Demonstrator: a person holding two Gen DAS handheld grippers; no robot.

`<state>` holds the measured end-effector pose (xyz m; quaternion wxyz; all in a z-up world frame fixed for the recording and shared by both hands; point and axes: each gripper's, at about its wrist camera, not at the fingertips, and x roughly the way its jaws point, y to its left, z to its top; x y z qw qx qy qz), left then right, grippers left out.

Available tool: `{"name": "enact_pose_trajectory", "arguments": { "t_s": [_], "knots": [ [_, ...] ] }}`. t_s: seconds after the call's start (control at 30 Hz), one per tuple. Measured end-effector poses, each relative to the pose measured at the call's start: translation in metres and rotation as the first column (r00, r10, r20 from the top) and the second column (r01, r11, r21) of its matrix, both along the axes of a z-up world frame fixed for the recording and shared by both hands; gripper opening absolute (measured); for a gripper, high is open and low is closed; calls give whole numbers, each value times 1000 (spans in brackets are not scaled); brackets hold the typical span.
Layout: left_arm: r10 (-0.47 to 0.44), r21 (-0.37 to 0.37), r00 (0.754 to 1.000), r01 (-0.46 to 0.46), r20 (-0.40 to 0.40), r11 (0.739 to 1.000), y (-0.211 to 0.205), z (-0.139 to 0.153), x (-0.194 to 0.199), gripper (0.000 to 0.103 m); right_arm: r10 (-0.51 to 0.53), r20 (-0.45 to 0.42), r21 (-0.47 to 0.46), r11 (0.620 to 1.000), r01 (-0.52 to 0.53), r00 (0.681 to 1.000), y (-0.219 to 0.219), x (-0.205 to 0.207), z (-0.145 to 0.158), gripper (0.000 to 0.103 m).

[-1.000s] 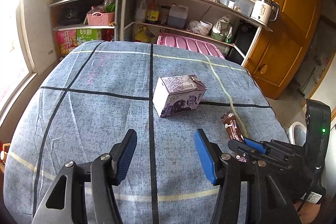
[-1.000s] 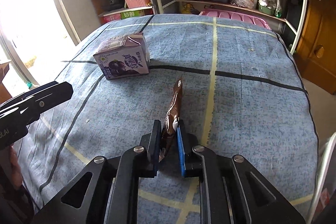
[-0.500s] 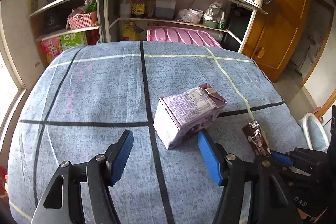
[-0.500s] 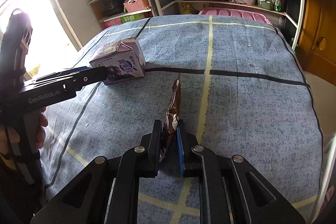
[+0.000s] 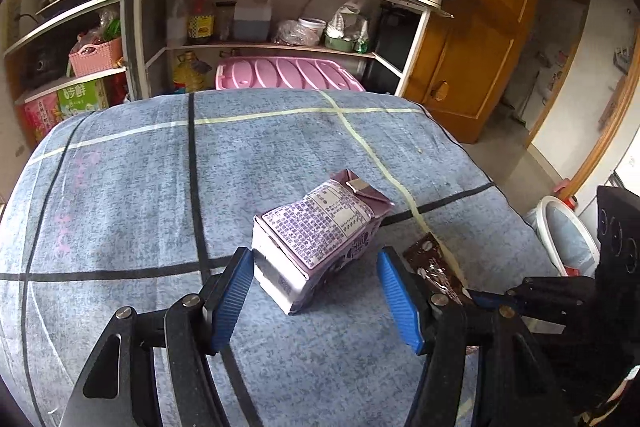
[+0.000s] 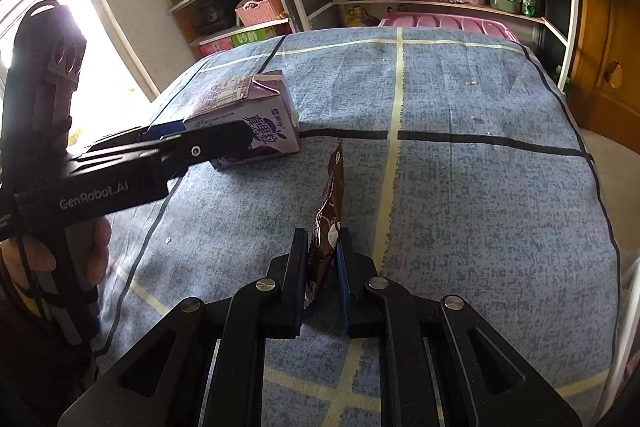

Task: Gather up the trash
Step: 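Grasp the brown chocolate bar with the right tool while the left tool grasps the purple carton, then carry the chocolate bar over the bin with the right tool while the left tool lifts the purple carton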

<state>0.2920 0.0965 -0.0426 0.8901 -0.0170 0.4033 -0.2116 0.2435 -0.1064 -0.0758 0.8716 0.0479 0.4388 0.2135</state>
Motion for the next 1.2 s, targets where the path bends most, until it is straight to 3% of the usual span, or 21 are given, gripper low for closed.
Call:
{"name": "enact_pose_trajectory", "arguments": {
  "t_s": [0.1, 0.2, 0.37, 0.57, 0.7, 0.77, 0.87, 1.2],
  "knots": [
    [-57, 11, 998, 57, -5, 998, -6, -3, -5, 64, -2, -5, 10, 1000, 2, 1000, -2, 0, 0, 14],
    [12, 74, 999, -15, 33, 997, -4, -2, 1, 64, -2, -5, 10, 1000, 3, 1000, -1, 1, 0, 14],
    [2, 45, 1000, -3, 27, 999, 2, -2, 13, 64, -2, -6, 14, 1000, 2, 1000, -3, 2, -1, 14],
    [-88, -7, 996, 88, 17, 996, -10, -5, 20, 64, -3, -9, 22, 1000, 3, 1000, -3, 2, -1, 14],
    [-85, -2, 996, 85, 9, 996, -16, -9, 21, 64, -3, -11, 30, 1000, 3, 1000, -5, 2, -1, 14],
    [-84, -3, 997, 84, -2, 996, -17, -11, 21, 52, -2, -11, 30, 1000, 3, 1000, -5, 1, -2, 14],
    [-76, 15, 997, 76, 4, 997, -19, -11, 19, 44, -5, -6, 21, 1000, 5, 1000, -5, 0, -1, 14],
    [-29, 56, 998, 26, 50, 998, -24, 4, -4, 42, -25, 8, 3, 1000, 25, 1000, -13, -12, 3, 11]
  ]
}}
